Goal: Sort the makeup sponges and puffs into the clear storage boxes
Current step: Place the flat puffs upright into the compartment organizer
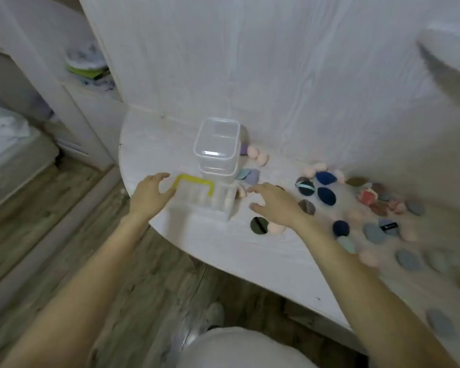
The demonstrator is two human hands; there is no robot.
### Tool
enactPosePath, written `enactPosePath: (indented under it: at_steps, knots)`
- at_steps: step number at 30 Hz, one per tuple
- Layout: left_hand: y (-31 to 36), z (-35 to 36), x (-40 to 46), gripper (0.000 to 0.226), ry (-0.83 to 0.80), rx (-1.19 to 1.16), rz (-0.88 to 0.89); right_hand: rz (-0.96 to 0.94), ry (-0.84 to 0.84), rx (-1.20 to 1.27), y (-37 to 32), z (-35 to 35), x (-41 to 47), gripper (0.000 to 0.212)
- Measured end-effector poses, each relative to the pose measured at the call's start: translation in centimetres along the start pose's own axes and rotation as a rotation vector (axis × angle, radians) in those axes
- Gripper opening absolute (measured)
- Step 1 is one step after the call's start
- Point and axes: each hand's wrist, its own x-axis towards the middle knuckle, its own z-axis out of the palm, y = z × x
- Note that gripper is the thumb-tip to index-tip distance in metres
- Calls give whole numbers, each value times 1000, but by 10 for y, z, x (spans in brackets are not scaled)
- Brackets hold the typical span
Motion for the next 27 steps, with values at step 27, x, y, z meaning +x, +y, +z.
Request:
enactPosePath:
  at_steps: [27]
  knots:
    - [-48,38,-4,92,-66,-886,-556,165,-170,207,-47,105,69,81]
